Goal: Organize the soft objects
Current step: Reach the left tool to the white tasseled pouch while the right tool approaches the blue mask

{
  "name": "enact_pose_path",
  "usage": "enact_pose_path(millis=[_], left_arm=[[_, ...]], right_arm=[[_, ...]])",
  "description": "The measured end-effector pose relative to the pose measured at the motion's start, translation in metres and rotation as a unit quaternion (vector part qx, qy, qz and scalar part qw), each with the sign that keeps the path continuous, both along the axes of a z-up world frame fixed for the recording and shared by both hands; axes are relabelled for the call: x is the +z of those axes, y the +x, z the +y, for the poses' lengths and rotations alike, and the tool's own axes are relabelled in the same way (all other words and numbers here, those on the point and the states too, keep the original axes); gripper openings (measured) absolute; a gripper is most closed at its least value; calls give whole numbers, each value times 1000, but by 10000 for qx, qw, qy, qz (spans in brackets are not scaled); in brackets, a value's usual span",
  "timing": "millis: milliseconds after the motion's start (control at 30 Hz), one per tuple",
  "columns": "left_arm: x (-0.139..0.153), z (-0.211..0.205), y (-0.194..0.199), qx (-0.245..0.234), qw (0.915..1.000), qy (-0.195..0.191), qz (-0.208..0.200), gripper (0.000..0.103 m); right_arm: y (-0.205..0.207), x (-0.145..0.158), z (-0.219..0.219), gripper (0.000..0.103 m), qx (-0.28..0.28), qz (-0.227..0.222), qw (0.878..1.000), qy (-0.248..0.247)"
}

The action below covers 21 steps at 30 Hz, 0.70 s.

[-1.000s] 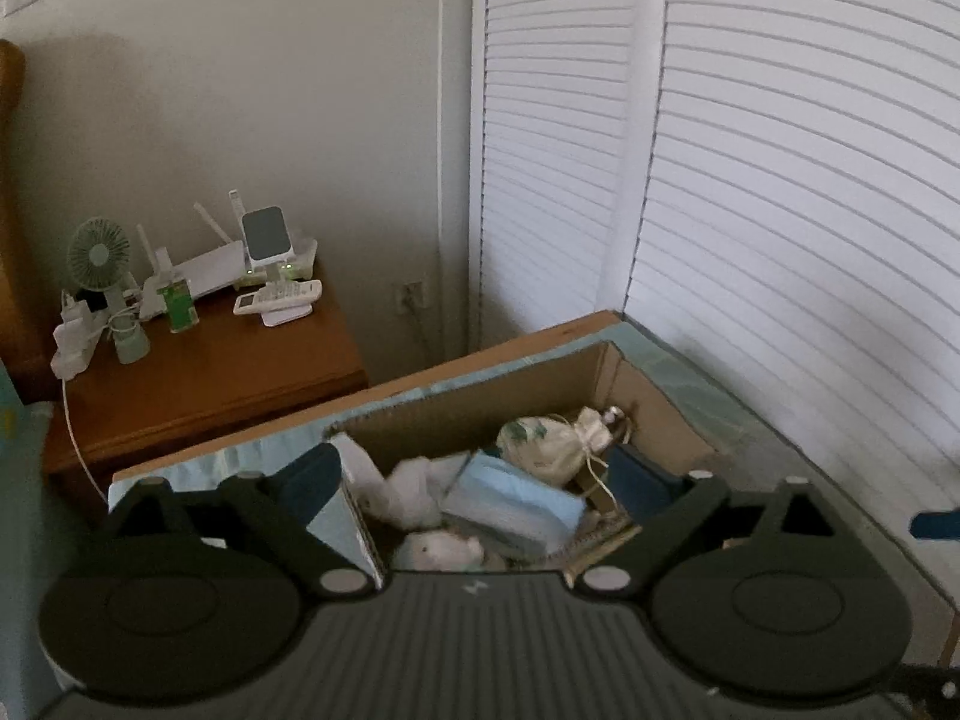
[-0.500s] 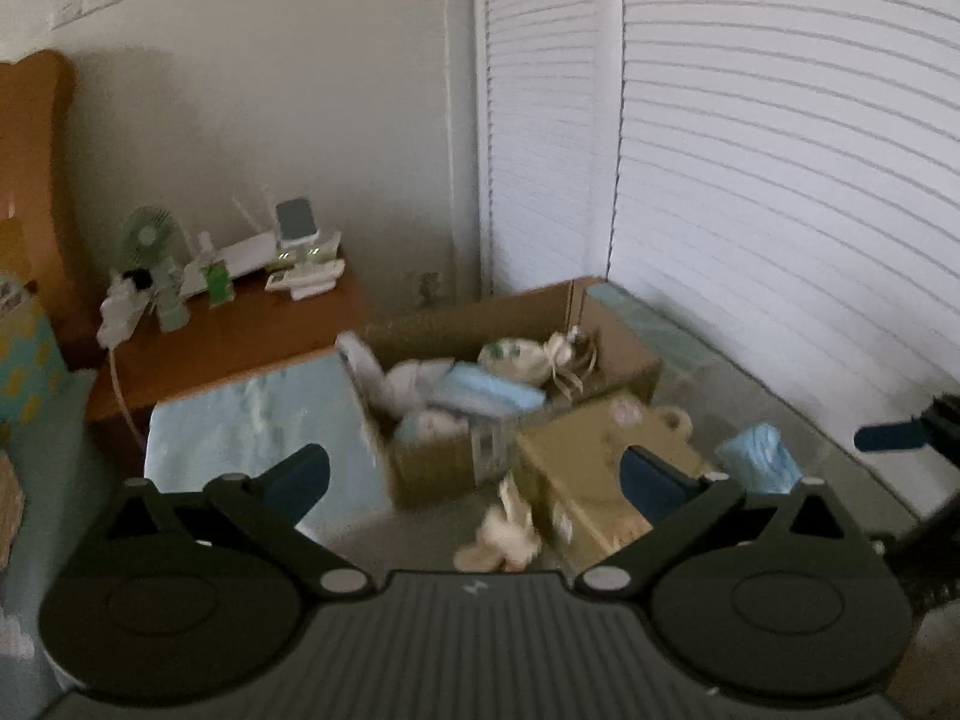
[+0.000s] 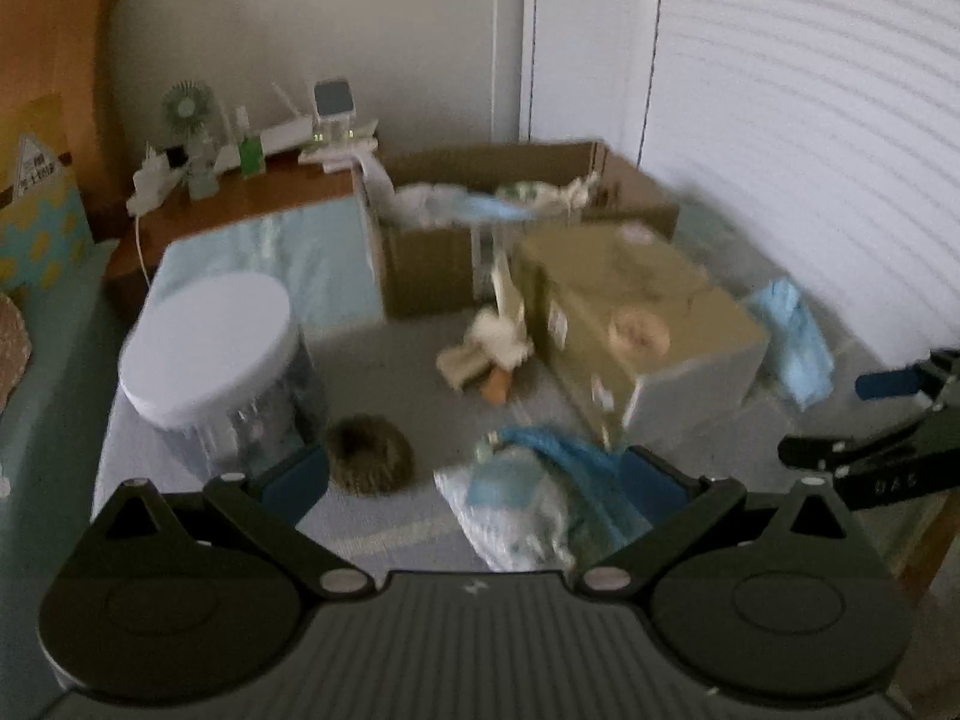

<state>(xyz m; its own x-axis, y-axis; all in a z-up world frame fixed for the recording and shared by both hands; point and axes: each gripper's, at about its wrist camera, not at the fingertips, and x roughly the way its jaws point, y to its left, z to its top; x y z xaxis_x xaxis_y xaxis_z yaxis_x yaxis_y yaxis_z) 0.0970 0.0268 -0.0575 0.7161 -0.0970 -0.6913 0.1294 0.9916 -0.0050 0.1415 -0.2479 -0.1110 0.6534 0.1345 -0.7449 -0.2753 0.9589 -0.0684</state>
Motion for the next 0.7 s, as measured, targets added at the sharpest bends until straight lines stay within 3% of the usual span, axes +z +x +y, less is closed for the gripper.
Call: enact_pose_path(millis=[167, 400, 700], left_arm=[[-18, -6, 0, 80, 9998, 91, 181, 102], [-39, -7, 9, 314, 9978, -110, 578, 102], [-42, -9, 13, 692, 9966, -104, 426, 103]], right_arm=[[-1, -5, 1, 103, 106, 28, 9999, 59], [0, -8, -1, 103, 217, -100, 9996, 124], [-4, -9, -3, 103, 257, -174, 9994, 136]])
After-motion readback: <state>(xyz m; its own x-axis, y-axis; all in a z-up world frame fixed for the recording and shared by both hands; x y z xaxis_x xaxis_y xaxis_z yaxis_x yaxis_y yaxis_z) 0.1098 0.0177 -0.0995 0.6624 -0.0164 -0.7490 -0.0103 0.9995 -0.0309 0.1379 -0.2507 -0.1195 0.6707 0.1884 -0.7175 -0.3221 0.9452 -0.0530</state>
